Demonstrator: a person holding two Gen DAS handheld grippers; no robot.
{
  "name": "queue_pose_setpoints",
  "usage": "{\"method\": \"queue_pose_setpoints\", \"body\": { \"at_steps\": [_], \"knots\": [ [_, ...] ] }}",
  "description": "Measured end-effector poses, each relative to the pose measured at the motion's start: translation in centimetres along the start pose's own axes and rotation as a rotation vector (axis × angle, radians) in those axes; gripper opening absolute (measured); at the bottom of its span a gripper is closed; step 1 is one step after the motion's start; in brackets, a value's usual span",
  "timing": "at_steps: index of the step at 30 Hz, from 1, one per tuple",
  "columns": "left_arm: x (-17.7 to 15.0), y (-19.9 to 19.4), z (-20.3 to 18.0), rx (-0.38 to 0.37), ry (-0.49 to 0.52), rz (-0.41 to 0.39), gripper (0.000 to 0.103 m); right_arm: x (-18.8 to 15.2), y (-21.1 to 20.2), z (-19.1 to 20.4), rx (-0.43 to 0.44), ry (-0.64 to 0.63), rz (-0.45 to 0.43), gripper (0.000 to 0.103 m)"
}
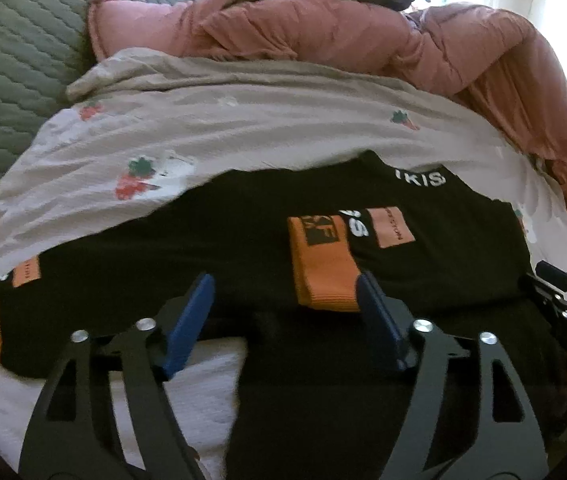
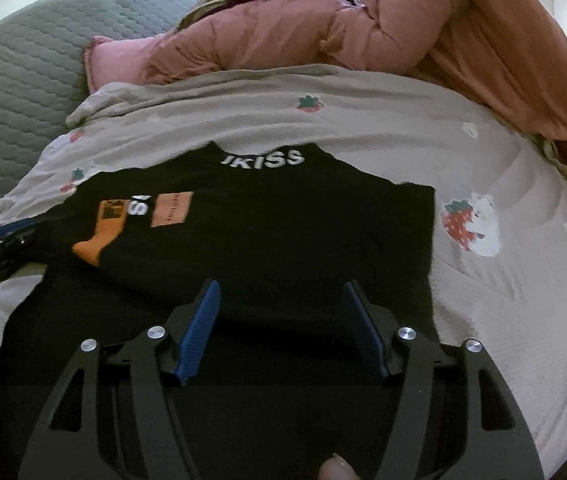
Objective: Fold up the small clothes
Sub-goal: 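Lay the cuff flat on the shirt and open the left tool, then grasp the other orange sleeve cuff with the left tool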
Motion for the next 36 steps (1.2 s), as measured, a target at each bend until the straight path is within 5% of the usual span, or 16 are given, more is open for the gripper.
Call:
{"method": "queue_pose_setpoints", "body": {
  "at_steps": [1,2,18,36],
  "knots": [
    [0.1,-0.3,0.4,0.007,-0.003,-0.008,0.071,0.1,-0.1,0.3,0.003,-0.004,-0.006,0.087],
    [0.2,-0.6,0.8,0.017,-0.009,-0.018,0.072,0.3,-0.3,0.7,0.009,-0.010,-0.018,0.088],
    [1.0,-3.8,7.6,0.161,-0.085,-0.091,0.089,3.3,-1.3,8.0,0.102,-0.113,-0.077,0.088],
    [0.5,-6.4,17.0,0.394,-0.226,-0.107,0.092,5.6,0.0,16.6,0.234,-0.217,-0.097,0.088]
  ]
}}
Point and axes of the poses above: each gripper's, at about its wrist camera, not at the fingertips, and y roughly the way its jaws point, z to its left, x to its top, the point moved 4 cm from there along y, roughly the way its jaws point, and after that the axes turned 13 degrees about -z, right-handed, at the moved point
